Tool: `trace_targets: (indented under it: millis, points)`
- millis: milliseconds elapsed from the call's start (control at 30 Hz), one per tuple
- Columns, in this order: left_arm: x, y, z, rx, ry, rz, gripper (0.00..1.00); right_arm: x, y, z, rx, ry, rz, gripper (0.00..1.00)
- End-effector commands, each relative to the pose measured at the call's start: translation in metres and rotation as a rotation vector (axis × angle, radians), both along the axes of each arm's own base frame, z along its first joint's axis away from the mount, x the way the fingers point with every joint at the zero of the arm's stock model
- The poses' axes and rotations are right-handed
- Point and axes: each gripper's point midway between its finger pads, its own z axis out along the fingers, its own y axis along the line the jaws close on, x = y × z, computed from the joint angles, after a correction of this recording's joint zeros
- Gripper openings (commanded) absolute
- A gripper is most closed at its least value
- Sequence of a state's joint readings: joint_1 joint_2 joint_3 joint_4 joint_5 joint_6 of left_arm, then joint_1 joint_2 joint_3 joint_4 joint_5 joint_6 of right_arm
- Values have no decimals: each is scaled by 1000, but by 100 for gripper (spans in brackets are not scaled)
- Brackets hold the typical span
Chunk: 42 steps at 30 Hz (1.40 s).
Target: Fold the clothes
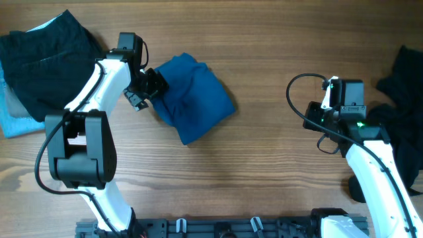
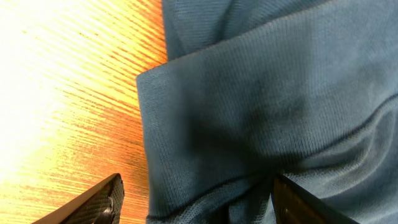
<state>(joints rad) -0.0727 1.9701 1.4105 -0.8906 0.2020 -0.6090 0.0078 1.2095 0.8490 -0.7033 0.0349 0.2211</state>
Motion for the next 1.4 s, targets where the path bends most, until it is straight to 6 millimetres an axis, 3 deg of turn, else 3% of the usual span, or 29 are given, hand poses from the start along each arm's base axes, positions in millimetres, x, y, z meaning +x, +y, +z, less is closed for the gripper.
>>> trace_targets:
  millis: [0,200,300,400,433,467,500,533,600,800,1000,1100,1233,1300,1367]
  points:
    - [-3,9,-6,34,33,100,75,4,-4,11,-22,-28,-4,41]
    - [-7,14,-21,63,32,143,75,4,-4,10,-21,-22,-4,41]
    - [-4,9,-29,40,3,131,67,3,-4,9,-22,-21,-5,41]
    - [4,6,-29,28,-33,129,46,3,-4,9,-22,-21,-4,41]
    - [5,5,-29,27,-41,126,37,3,-4,9,-21,-21,-4,40]
    - [8,4,-29,25,-51,124,18,3,-4,9,-21,-21,-4,41]
    - [10,4,-28,24,-63,122,7,3,-4,9,-22,-20,-5,41]
    - [14,3,-27,23,-77,115,4,3,-4,9,-22,-20,-4,41]
    - [25,1,-18,13,-140,48,4,3,-4,9,-22,-20,-4,41]
    - [68,-4,41,30,-384,-82,4,3,-4,9,-22,-18,-4,41]
    - [76,-7,49,38,-442,-134,10,3,-4,9,-22,-17,-4,44]
    - [93,-34,61,-3,-559,-262,27,3,5,5,25,-4,26,44]
    - [106,-53,69,36,-668,-405,26,2,6,-7,27,43,25,45]
    - [112,-52,74,44,-696,-381,26,0,6,-16,27,78,25,44]
    - [109,-45,69,34,-657,-332,32,-1,6,-20,28,96,22,44]
